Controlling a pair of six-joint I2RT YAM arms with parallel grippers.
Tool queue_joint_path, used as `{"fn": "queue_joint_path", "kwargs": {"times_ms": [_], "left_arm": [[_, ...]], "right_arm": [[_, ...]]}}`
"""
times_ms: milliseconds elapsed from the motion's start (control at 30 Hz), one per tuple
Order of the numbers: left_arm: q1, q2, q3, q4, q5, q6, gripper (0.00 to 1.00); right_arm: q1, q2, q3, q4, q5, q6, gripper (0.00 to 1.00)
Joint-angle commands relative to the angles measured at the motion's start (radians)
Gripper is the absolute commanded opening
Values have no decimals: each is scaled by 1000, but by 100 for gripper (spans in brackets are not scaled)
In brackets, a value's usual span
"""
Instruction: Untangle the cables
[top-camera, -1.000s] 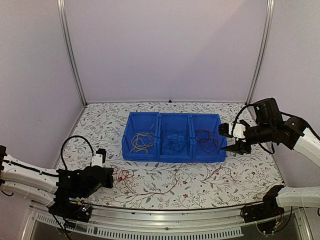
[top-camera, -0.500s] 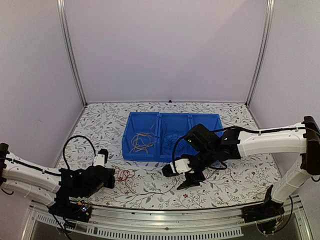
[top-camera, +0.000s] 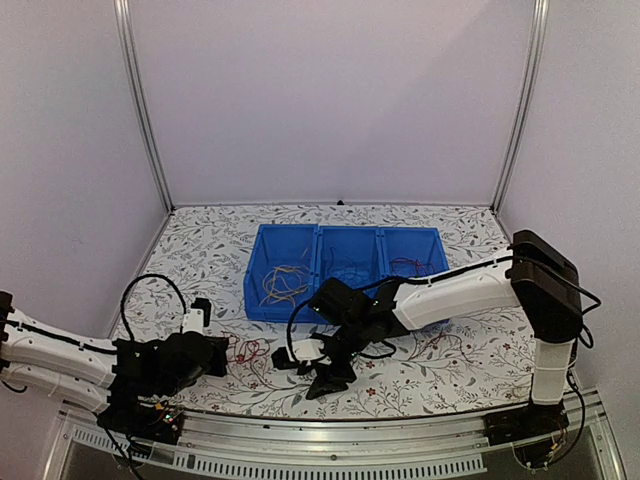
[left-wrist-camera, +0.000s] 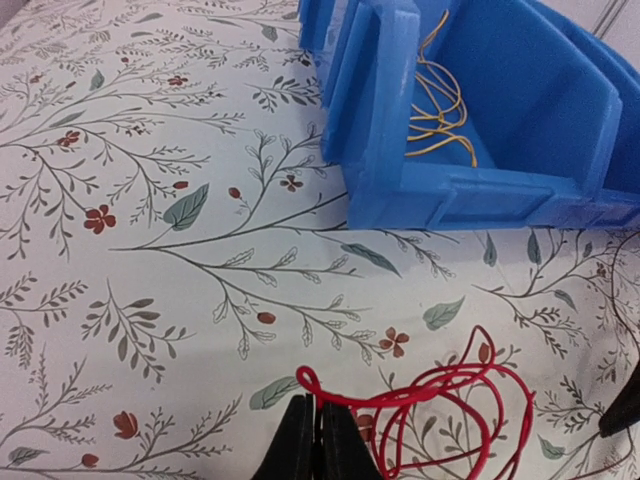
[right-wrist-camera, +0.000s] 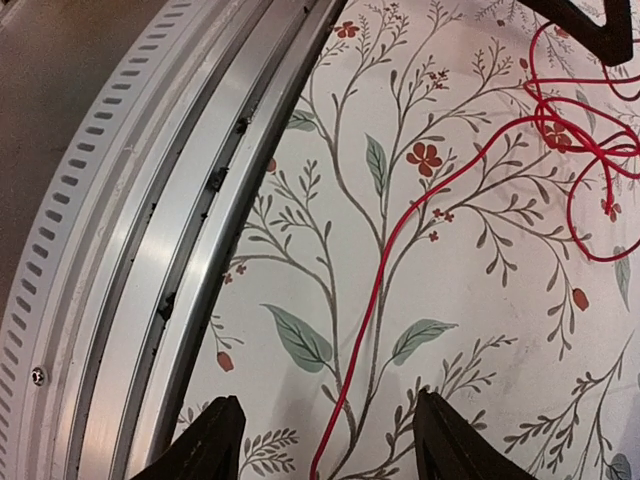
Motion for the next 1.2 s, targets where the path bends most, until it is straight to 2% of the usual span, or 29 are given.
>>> {"fn": "queue_joint_path", "kwargs": {"times_ms": [0, 33, 67, 167, 200, 300, 400, 500, 600, 767, 867, 1167], "left_arm": [[13, -17, -19, 21, -9, -14, 0], [13, -18, -19, 21, -10, -15, 0], [13, -18, -20, 20, -12, -14, 0], [13, -21, -23, 20, -14, -22, 0], [13, -20, -25, 16, -13, -28, 0], [13, -23, -27, -18, -17, -68, 0], [13, -36, -28, -85, -37, -108, 0], [13, -57, -34, -109, -54, -128, 0], [15, -66, -42, -103, -59, -136, 0], [16, -48, -39, -103, -59, -140, 0], [16, -31, -32, -103, -57, -140, 0], [17, -11, -41, -64, -54, -138, 0]], "right_arm": [[12, 92, 72, -14, 10, 67, 58], [12, 111, 81, -23, 10, 71, 53], [13, 119, 84, -26, 11, 74, 43], [11, 115, 85, -50, 15, 78, 7], [9, 93, 80, -60, 20, 76, 0], [-22, -47, 67, -96, 36, 59, 0], [-104, -268, 82, -166, -20, 6, 0], [-246, -435, 191, -306, -88, -45, 0], [-463, -527, 285, -370, -165, -49, 0], [-727, -601, 396, -361, -197, -41, 0], [-832, -607, 451, -332, -220, -11, 0], [-869, -584, 589, -229, -124, 73, 0]]}}
